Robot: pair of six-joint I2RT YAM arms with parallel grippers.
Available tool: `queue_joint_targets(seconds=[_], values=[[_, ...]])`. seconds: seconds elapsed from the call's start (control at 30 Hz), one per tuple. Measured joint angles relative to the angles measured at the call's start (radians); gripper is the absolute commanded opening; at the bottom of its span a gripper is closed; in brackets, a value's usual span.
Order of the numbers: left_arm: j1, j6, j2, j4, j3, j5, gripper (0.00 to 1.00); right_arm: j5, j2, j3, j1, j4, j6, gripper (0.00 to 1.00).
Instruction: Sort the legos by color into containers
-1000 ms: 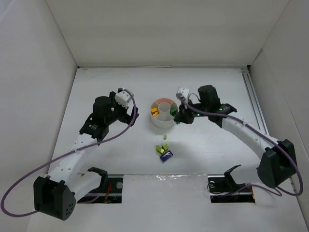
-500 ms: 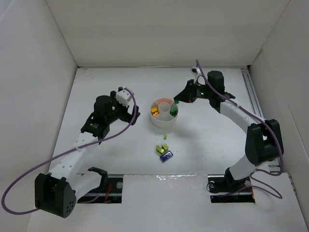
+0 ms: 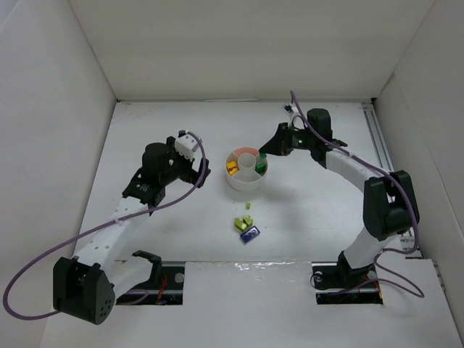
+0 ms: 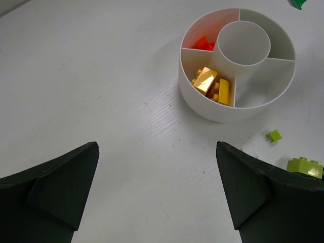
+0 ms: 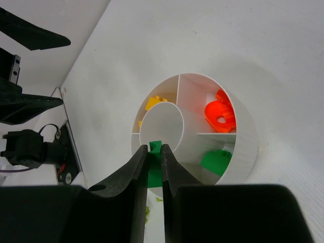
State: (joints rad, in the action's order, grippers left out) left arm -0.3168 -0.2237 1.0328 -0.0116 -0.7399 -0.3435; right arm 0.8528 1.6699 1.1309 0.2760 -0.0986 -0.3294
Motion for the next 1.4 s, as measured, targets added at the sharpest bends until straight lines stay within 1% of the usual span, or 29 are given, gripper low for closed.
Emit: queue_joint_targets(seconds=[0.07,0.2,0.3,0.33,0.43,0.63,0.73,0.77,0.87,0.97,1.0,1.07,1.13,1.23,1.27,1.4], values=[[0.000,0.000,0.005,0.001,0.000,0.003,1.00,0.000,0.006,0.000,0.000,0.000,0.001,0.11],[0.000,0.000,0.006,0.000,0.000,0.005,1.00,0.001,0.019,0.000,0.000,-0.002,0.001,0.24],[0.000,-0.003,0.006,0.001,0.000,0.005,1.00,0.001,0.032,0.000,0.000,-0.002,0.002,0.35],[0.000,-0.004,0.006,0.001,0.000,0.005,1.00,0.001,0.035,0.000,0.001,-0.001,0.003,0.41],[0.000,-0.005,0.006,0.001,0.000,0.006,1.00,0.000,0.039,0.000,0.002,0.001,0.008,0.51],[0.000,-0.015,0.006,0.005,-0.005,0.005,1.00,-0.001,0.039,0.000,0.007,0.002,0.015,0.55],[0.000,-0.025,0.005,0.019,-0.014,-0.004,1.00,-0.022,0.018,0.002,0.007,0.018,0.038,0.55],[0.000,-0.037,0.005,0.031,-0.019,-0.023,1.00,-0.033,-0.003,0.002,0.007,0.033,0.051,0.57],[-0.001,-0.118,0.001,0.085,-0.029,-0.099,1.00,-0.079,-0.096,0.003,0.003,0.070,0.114,0.57],[-0.038,-0.219,-0.008,0.161,-0.029,-0.164,1.00,-0.127,-0.199,0.015,-0.009,0.116,0.210,0.57],[-0.055,-0.265,-0.009,0.193,-0.029,-0.196,0.95,-0.146,-0.229,0.019,-0.017,0.135,0.245,0.56],[-0.083,-0.357,-0.010,0.257,-0.029,-0.263,0.89,-0.172,-0.282,0.018,-0.042,0.175,0.303,0.56],[-0.105,-0.434,-0.010,0.307,-0.029,-0.314,0.81,-0.193,-0.325,0.003,-0.079,0.205,0.343,0.56],[-0.159,-0.535,-0.002,0.349,-0.028,-0.348,0.71,-0.223,-0.396,-0.063,-0.147,0.254,0.388,0.56],[-0.180,-0.564,0.006,0.359,-0.028,-0.355,0.65,-0.234,-0.420,-0.088,-0.167,0.269,0.398,0.57],[-0.258,-0.682,0.088,0.395,-0.028,-0.364,0.64,-0.258,-0.512,-0.181,-0.213,0.318,0.426,0.58]])
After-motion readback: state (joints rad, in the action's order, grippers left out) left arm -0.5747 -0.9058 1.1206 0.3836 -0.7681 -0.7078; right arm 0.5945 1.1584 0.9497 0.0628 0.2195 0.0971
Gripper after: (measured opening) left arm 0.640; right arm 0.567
